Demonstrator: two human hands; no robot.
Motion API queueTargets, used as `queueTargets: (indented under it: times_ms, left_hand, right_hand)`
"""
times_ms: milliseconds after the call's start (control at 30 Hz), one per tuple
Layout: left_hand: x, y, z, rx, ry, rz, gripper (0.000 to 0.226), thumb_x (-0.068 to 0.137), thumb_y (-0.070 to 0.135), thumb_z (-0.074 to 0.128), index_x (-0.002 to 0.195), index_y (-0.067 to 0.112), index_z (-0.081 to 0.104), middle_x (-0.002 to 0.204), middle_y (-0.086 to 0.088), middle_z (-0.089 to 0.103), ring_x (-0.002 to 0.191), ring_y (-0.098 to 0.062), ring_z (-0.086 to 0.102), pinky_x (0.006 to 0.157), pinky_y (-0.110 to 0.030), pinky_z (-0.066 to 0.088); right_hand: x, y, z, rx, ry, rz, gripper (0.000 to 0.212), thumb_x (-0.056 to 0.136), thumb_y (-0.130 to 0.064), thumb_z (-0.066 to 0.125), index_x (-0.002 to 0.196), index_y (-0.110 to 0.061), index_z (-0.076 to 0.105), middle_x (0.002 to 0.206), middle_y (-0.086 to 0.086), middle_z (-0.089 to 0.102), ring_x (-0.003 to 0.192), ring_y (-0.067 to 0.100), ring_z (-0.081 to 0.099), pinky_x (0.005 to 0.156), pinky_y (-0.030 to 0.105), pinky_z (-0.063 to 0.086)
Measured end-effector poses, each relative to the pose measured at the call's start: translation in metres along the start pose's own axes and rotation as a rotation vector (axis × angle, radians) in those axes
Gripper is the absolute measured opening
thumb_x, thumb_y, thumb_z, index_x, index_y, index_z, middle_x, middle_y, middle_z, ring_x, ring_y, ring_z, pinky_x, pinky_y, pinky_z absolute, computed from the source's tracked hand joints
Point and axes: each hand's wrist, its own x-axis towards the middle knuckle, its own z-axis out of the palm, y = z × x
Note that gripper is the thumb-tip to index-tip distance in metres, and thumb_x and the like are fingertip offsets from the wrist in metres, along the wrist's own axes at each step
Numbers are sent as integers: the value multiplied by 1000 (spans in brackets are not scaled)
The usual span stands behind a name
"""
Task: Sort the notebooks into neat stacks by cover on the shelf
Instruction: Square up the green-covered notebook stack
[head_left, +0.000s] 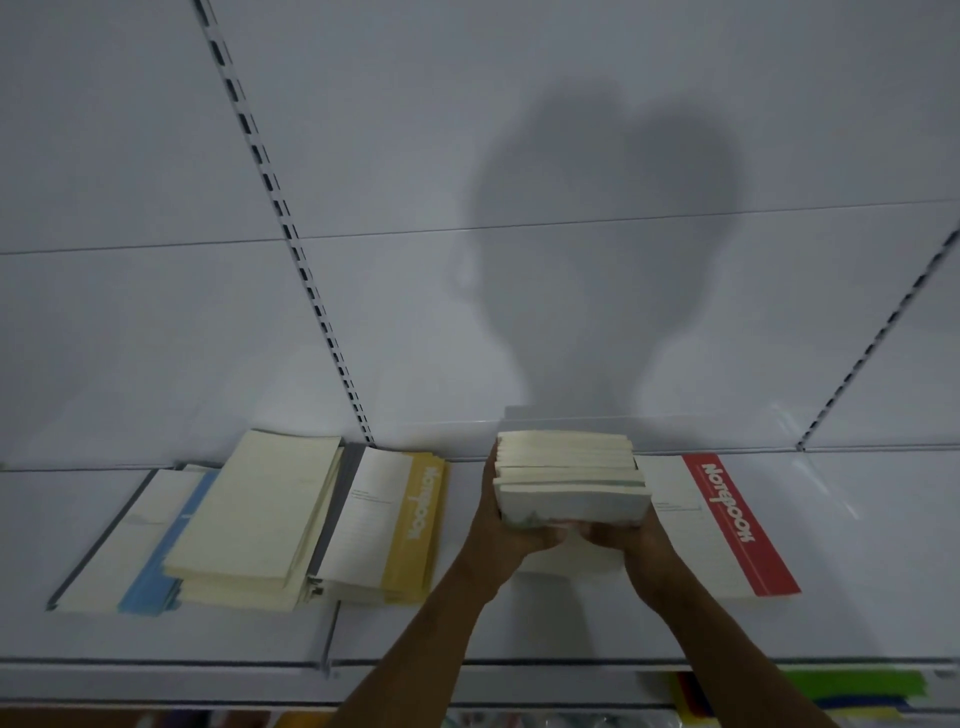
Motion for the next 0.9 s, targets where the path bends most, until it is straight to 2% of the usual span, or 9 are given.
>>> queueTargets:
  times_ms: [133, 300, 433, 467, 533, 600, 733, 833, 900]
  left_hand:
    - [3, 4, -5, 0, -22, -2, 123, 44, 23, 96, 144, 17, 26, 138, -11, 48, 130, -31, 44, 100, -55, 45]
    - [-2, -2, -11, 40, -129, 28, 132, 58, 6, 86, 151, 29, -6, 153, 1, 27, 136, -11, 37, 103, -43, 46]
    - [-3, 6, -15, 18, -142, 70, 130, 58, 7, 88, 152, 31, 1, 153, -3, 29, 139, -21, 34, 105, -52, 42]
    - [-2, 7, -13, 19, -156, 93, 128, 59, 4, 87, 152, 28, 3, 152, -5, 31, 139, -25, 34, 104, -54, 42]
    - [2, 9, -10, 50, -133, 104, 125, 60, 5, 87, 153, 24, 5, 149, -6, 35, 138, -26, 36, 104, -55, 42]
    - [6, 8, -8, 65, -73, 106, 126, 59, 15, 91, 152, 21, 6, 148, -4, 37, 136, -22, 38, 106, -48, 42]
    - [6, 2, -4, 74, 17, 48, 126, 51, 27, 94, 148, 25, 15, 143, -2, 40, 131, -18, 43, 104, -45, 46]
    - [4, -4, -4, 57, 7, 29, 116, 46, 37, 96, 139, 20, 28, 137, -5, 46, 128, -21, 47, 101, -43, 48]
    - [2, -4, -5, 54, -16, 43, 113, 47, 38, 95, 136, 23, 28, 135, -4, 48, 126, -19, 49, 96, -33, 50]
  right_hand:
    - [8, -4, -1, -14, -53, -34, 67, 70, -5, 73, 131, -7, 47, 123, 6, 63, 114, 21, 60, 83, 29, 55]
    - [2, 12, -10, 22, -68, -24, 57, 84, 20, 52, 136, -1, 40, 126, 14, 60, 120, 34, 54, 89, 37, 54]
    - [3, 8, -9, -54, -57, 0, 89, 67, -7, 81, 142, -9, 33, 134, 12, 54, 125, 30, 51, 94, 39, 51]
    - [4, 8, -7, -44, -65, 9, 85, 68, -5, 81, 140, -10, 36, 131, 10, 57, 123, 29, 53, 93, 35, 53]
    - [3, 11, -6, -7, -49, -24, 65, 79, 21, 59, 135, -6, 40, 125, 7, 61, 119, 25, 57, 88, 28, 54]
    - [1, 7, -4, 4, -44, -12, 64, 81, 29, 48, 133, -9, 41, 122, 3, 63, 115, 19, 60, 84, 26, 54]
    - [-4, -3, 1, 16, -50, 42, 61, 68, -8, 79, 121, -15, 49, 110, -9, 69, 106, 11, 64, 77, 20, 55]
    - [-2, 1, 2, -2, -39, 62, 58, 77, 22, 60, 116, -19, 49, 103, -18, 70, 101, 2, 65, 75, 17, 54]
    - [-2, 0, 3, -22, -38, 59, 57, 77, 23, 59, 117, -16, 49, 106, -15, 69, 102, 3, 64, 77, 18, 54]
